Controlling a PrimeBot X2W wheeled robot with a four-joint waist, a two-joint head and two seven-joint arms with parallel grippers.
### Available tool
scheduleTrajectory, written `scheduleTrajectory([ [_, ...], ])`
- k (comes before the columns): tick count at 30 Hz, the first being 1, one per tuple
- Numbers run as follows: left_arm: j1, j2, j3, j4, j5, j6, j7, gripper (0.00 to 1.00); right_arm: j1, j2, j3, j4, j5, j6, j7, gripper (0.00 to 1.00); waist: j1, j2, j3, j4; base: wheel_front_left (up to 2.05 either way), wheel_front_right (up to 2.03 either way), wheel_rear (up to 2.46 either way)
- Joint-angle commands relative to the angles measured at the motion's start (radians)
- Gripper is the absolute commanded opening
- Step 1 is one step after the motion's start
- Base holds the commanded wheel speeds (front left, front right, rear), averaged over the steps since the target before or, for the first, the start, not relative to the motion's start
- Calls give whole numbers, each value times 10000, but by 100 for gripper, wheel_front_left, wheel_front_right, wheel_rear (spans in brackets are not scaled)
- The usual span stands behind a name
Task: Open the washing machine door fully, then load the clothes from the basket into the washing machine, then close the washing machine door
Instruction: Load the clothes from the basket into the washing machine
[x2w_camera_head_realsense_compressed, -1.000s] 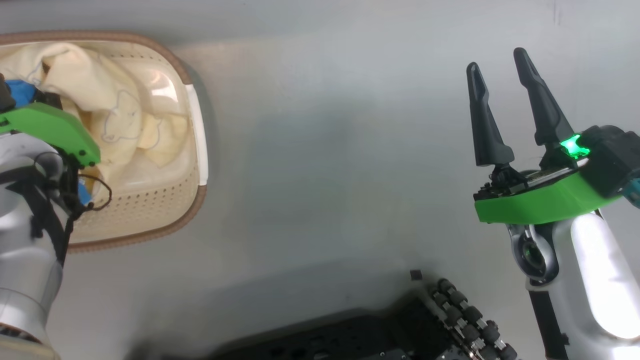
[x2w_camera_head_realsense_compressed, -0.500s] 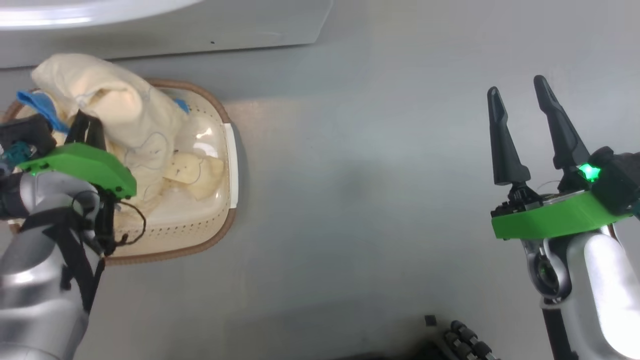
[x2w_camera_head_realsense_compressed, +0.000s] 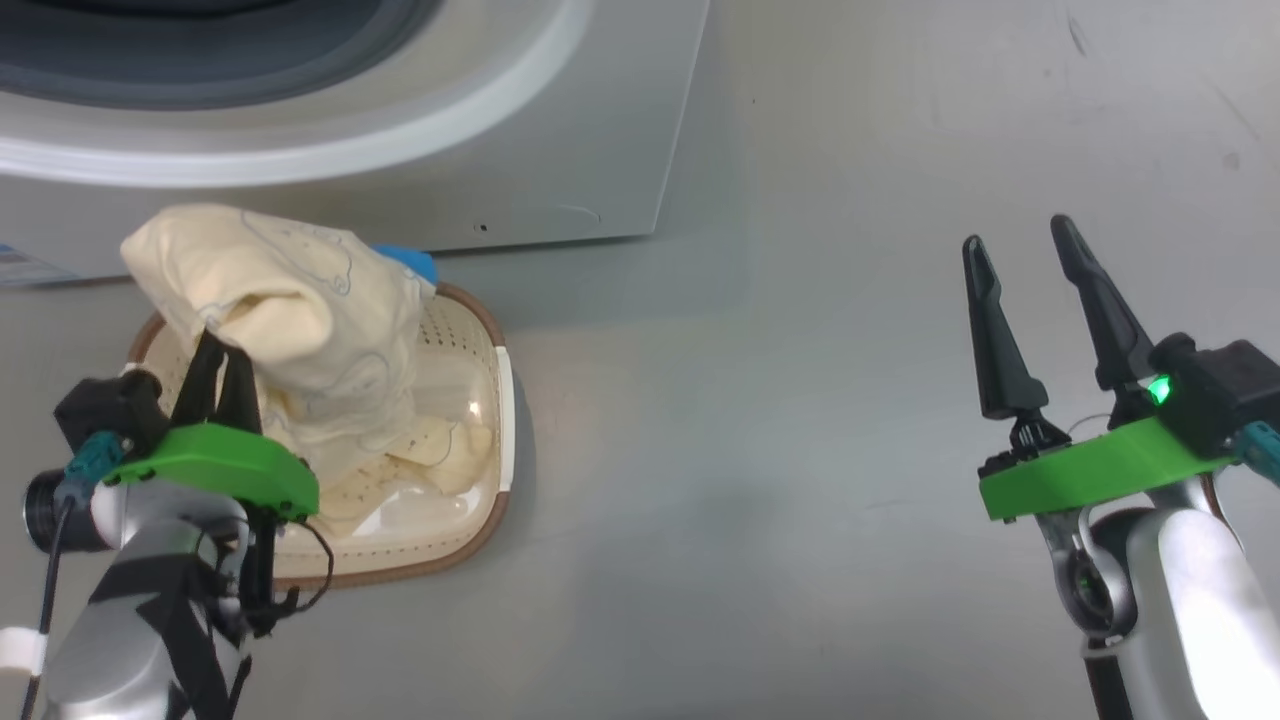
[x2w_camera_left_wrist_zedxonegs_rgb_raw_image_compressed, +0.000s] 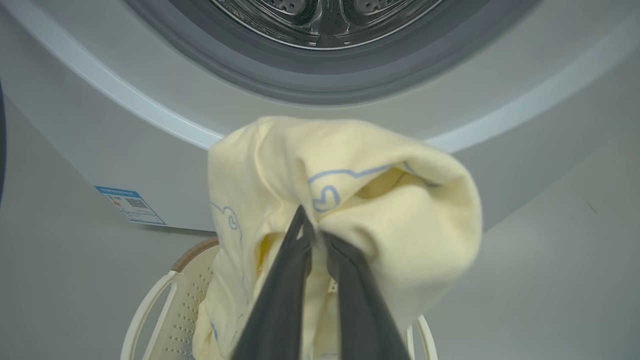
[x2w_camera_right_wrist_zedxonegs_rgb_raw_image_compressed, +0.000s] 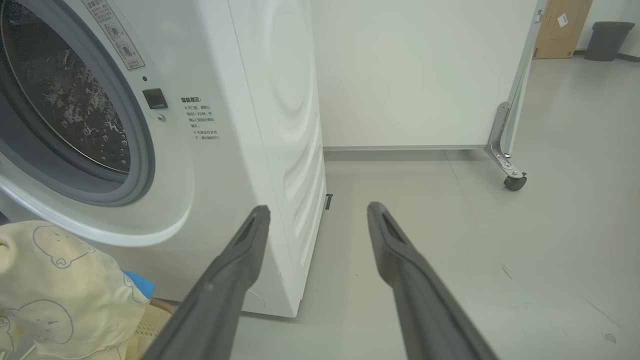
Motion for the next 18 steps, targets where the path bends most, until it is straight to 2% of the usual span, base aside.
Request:
scheduleTrajectory([
  [1,217,286,439,-465,141,71,-140,0,236,-83,171,-255,-74,17,80,100,2,-1,-603,102,0,0,0],
  [10,1666,150,618,-1719,546,324,-141,0,987,-83,-77,-309,-196,17,494,100,2,-1,-1994,306,0,0,0],
  [18,2517,259,664,-2451,552,641,-44,0,1567,-83,-192,-489,-165,17,914,100,2,-1,-2945,397,0,0,0],
])
